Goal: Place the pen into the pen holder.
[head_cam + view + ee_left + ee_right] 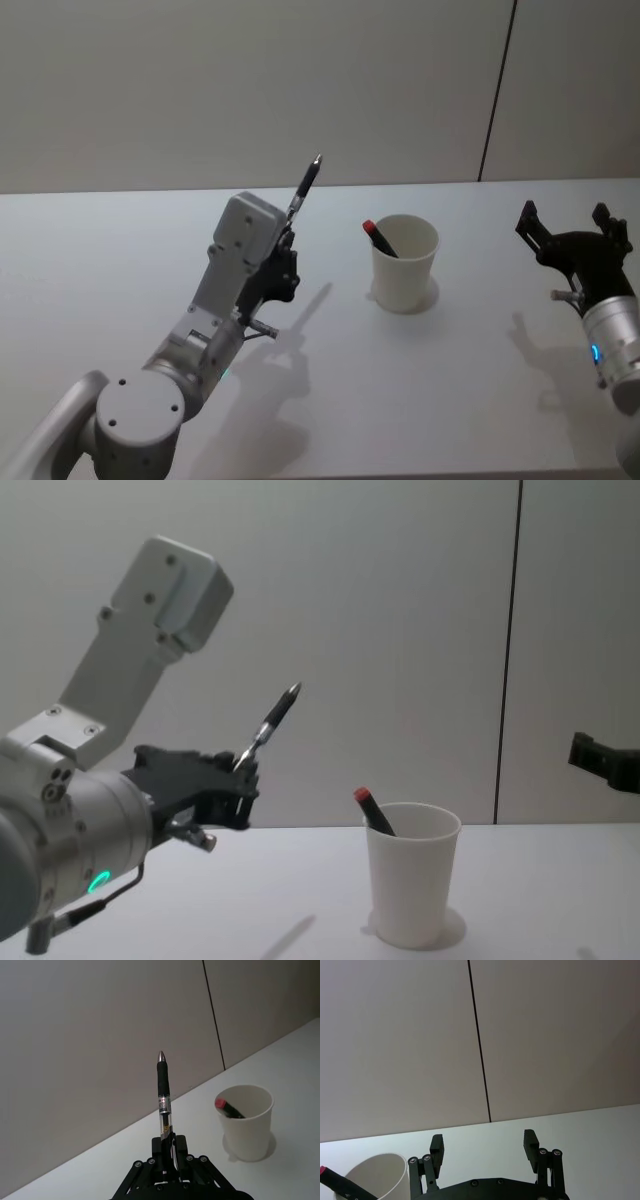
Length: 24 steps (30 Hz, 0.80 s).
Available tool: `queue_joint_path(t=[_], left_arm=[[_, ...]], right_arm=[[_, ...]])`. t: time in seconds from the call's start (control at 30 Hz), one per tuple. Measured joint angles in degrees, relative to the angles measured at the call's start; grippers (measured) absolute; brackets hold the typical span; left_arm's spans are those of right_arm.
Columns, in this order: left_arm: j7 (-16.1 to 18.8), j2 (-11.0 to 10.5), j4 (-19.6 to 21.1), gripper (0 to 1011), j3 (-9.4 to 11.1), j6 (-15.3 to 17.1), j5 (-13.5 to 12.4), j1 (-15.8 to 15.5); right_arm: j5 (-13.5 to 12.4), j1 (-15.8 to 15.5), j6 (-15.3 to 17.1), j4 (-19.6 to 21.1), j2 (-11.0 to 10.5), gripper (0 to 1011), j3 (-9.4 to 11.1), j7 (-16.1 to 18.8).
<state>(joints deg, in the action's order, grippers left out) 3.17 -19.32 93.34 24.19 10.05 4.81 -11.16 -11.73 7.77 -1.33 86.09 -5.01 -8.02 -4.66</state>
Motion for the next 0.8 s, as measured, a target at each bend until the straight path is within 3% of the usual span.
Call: queue_joint_path(t=[0.23, 0.3, 0.33, 0.53, 0.8], left_arm=[[-4.13, -0.06, -1.97, 173, -0.28, -8.98, 1.10, -0.23], [-6.36, 0.04, -3.08, 173, -0.42, -12.88, 1.84, -0.57], [-6.36, 0.04, -3.08, 173, -0.42, -12.88, 1.84, -0.57], [-10.92, 0.49, -5.64, 173, -0.63, -19.90, 3.59, -1.53], [-19.68, 1.70, -10.44, 173, -0.82, -30.09, 7.48, -3.74]], right_arm=[[0.00, 0.00, 0.00, 0.00, 0.00, 1001, 0.00, 0.00], [0.00, 0.00, 0.00, 0.00, 0.00, 1001, 0.00, 0.00], [0.00, 0.00, 0.00, 0.00, 0.00, 1001, 0.00, 0.00], [0.00, 0.00, 0.00, 0.00, 0.00, 1001, 0.00, 0.00], [0.00, 0.00, 0.00, 0.00, 0.00, 1001, 0.00, 0.00]])
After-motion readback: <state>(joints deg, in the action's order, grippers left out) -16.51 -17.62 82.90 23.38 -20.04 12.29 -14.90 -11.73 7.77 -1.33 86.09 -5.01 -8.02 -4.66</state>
